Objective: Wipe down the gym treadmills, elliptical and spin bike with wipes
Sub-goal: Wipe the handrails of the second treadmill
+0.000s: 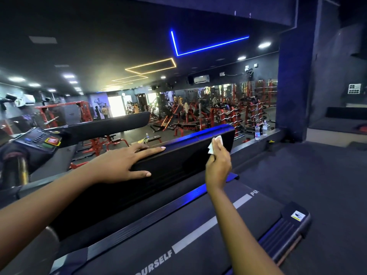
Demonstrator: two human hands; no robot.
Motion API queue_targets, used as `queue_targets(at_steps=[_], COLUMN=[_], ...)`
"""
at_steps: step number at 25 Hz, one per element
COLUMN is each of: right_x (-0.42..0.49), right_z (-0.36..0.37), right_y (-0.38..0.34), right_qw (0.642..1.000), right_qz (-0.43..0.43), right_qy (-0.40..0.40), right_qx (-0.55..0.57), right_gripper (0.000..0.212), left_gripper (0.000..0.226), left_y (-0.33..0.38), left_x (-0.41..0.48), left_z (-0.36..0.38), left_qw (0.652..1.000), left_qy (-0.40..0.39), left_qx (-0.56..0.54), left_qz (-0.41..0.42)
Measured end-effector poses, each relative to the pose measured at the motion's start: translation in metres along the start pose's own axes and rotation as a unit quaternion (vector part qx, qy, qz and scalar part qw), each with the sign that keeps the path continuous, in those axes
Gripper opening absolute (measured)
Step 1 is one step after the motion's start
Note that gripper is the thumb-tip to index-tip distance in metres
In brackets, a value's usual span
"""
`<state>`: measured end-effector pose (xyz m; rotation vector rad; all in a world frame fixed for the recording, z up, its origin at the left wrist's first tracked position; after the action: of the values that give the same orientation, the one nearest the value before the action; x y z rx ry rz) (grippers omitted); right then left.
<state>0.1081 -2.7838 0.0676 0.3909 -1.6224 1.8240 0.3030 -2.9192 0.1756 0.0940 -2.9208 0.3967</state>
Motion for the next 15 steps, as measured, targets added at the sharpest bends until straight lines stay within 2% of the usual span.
queue_targets(at_steps=[3,6,8,10,13,15], right_x=[-0.047,-0.094,-0.095,-0.068,-0.024,-0.028], right_z=[0.005,0.001,-0.008,-0.017,-0.019,-0.012], right_y=[-0.018,-0.040,-0.038,-0.021,0.012,0.019], right_qw=[0.995,0.975,0.965,0.980,1.000,1.000], right_qz=[-0.102,-0.214,-0.248,-0.193,-0.014,0.015], right_qy=[0.006,-0.044,-0.071,-0.041,0.000,-0.011], right_qx=[0.009,0.026,0.035,0.032,0.006,-0.011], right_gripper=[0.047,0.043,0.043,0.045,0.055,0.060], left_gripper=[0.076,0.078,0.079,0.079,0.079,0.079], left_y=[-0.004,-0.004,-0.004,-0.003,-0.001,0.000], left_x=[0.000,0.000,-0.001,-0.001,-0.002,-0.001], left_z=[0.003,0.005,0.005,0.005,0.004,0.003], left_qw=[1.000,0.999,0.999,0.999,0.999,0.999], left_qy=[0.012,0.029,0.035,0.036,0.030,0.026], left_qx=[-0.010,-0.020,-0.022,-0.025,-0.020,-0.016], left_qz=[0.005,0.016,0.022,0.021,0.020,0.019])
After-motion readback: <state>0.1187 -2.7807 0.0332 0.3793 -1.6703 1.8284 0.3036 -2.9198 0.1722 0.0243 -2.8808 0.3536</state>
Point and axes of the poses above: each hand's wrist, its own x-axis towards the middle knuckle, its own z-axis out of the palm, y = z × x, the point moved 1 cm from there along x, towards the middle knuckle, and after that the axes turned 7 degrees about y, right-handed, at the moved point
